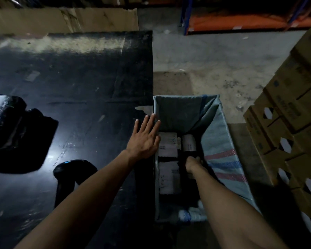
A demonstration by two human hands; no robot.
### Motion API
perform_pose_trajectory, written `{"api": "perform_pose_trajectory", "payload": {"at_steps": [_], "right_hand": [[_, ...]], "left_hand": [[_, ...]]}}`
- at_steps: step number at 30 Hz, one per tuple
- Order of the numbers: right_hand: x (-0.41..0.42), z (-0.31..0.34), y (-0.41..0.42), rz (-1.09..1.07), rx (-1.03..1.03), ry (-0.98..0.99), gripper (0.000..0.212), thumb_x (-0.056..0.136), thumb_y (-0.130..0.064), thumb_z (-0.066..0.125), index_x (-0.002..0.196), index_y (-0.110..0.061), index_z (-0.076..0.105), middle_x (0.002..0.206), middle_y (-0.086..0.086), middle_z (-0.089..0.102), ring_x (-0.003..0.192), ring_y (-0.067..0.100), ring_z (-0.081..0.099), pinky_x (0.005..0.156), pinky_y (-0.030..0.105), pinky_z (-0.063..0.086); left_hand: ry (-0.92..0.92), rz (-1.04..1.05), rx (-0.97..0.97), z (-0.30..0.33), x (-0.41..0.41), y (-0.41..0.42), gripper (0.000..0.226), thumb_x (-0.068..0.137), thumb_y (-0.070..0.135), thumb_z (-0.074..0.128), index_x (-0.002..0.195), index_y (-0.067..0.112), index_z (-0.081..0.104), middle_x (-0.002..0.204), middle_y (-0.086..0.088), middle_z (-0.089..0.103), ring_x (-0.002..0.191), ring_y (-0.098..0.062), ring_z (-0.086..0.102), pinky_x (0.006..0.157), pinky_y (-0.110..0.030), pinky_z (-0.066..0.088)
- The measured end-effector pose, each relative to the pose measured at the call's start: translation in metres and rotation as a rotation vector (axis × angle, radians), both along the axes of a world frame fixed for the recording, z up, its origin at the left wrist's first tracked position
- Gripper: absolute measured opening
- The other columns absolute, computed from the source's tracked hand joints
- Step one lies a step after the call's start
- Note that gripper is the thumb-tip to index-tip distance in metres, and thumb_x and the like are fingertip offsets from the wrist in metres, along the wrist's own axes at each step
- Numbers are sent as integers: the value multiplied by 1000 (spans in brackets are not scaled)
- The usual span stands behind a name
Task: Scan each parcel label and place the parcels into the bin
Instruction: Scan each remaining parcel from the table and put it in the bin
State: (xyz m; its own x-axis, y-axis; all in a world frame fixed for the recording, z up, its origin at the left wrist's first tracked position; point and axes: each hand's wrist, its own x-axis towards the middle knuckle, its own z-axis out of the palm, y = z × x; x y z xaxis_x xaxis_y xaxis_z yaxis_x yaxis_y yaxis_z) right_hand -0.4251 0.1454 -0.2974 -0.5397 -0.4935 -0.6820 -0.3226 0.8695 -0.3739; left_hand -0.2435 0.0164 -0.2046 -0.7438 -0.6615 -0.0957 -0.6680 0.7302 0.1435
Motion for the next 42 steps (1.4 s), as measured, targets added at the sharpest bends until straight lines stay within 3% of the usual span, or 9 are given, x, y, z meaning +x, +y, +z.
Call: {"api": "perform_pose_trajectory", "payload": {"at_steps": [5, 8, 14, 18, 26, 31, 35, 39, 42], "right_hand": [[9, 69, -9, 127, -76, 64, 59, 103, -36, 52, 154, -9, 41, 159, 21, 40, 142, 36, 45, 114, 34, 40], [21, 106, -20, 124, -239, 121, 53, 101, -41, 56, 145, -11, 54, 147, 16, 58, 131, 30, 58, 105, 31, 46], [99, 188, -60, 191, -499, 108, 54, 93, -57, 63, 134, -23, 62, 111, 7, 76, 91, 24, 76, 91, 44, 60], [178, 227, -80, 416, -379, 29, 66, 85, -72, 59, 134, -28, 58, 95, -5, 68, 79, 19, 78, 70, 33, 59], [281, 234, -80, 523, 6, -138, 105, 68, -90, 57, 151, -28, 43, 106, 8, 62, 83, 24, 70, 74, 35, 59], [311, 227, -77, 537, -34, -98, 138, 50, -96, 60, 162, -27, 21, 156, 8, 43, 83, 18, 75, 76, 35, 63], [325, 202, -67, 358, -213, -83, 110, 72, -60, 83, 159, -21, 29, 151, 5, 48, 119, 19, 58, 90, 29, 51], [330, 195, -63, 82, -418, -183, 58, 71, -24, 79, 125, -18, 59, 106, 11, 75, 94, 25, 73, 86, 45, 63], [337, 217, -72, -14, -580, -334, 33, 79, -18, 65, 111, -9, 62, 89, 17, 78, 65, 25, 72, 61, 45, 64]], "left_hand": [[-1, 27, 346, 38, -5, -10, 67, 104, 56, 27, 160, 24, 10, 169, -2, -7, 155, -22, -10, 122, -47, -12], [140, 8, 487, 83, 15, -28, 65, 103, 47, 43, 158, 21, 24, 161, -13, 33, 147, -31, 33, 118, -40, 25], [245, 112, 240, 158, 116, -98, 58, 97, 40, 58, 148, 16, 44, 144, -18, 54, 132, -37, 51, 106, -42, 44], [229, 280, 74, 192, 226, -157, 68, 92, 51, 60, 151, 24, 40, 148, -16, 48, 134, -37, 48, 109, -45, 42], [97, 629, 343, 186, 427, -201, 131, 54, 94, 59, 160, 29, 17, 163, -11, 30, 145, -36, 36, 112, -44, 38], [194, 608, 440, 167, 448, -201, 151, 39, 90, 73, 160, 23, 13, 165, -7, 24, 147, -30, 33, 116, -40, 30], [335, 589, 514, 160, 453, -205, 130, 41, 75, 88, 147, 13, 42, 149, -11, 48, 130, -30, 51, 110, -43, 41], [600, 618, 463, 159, 445, -191, 128, 29, 70, 88, 141, 19, 49, 139, -3, 57, 115, -19, 55, 98, -31, 43], [698, 636, 381, 166, 434, -186, 123, 38, 59, 95, 146, 23, 49, 144, 0, 55, 123, -22, 55, 97, -31, 42]]}}
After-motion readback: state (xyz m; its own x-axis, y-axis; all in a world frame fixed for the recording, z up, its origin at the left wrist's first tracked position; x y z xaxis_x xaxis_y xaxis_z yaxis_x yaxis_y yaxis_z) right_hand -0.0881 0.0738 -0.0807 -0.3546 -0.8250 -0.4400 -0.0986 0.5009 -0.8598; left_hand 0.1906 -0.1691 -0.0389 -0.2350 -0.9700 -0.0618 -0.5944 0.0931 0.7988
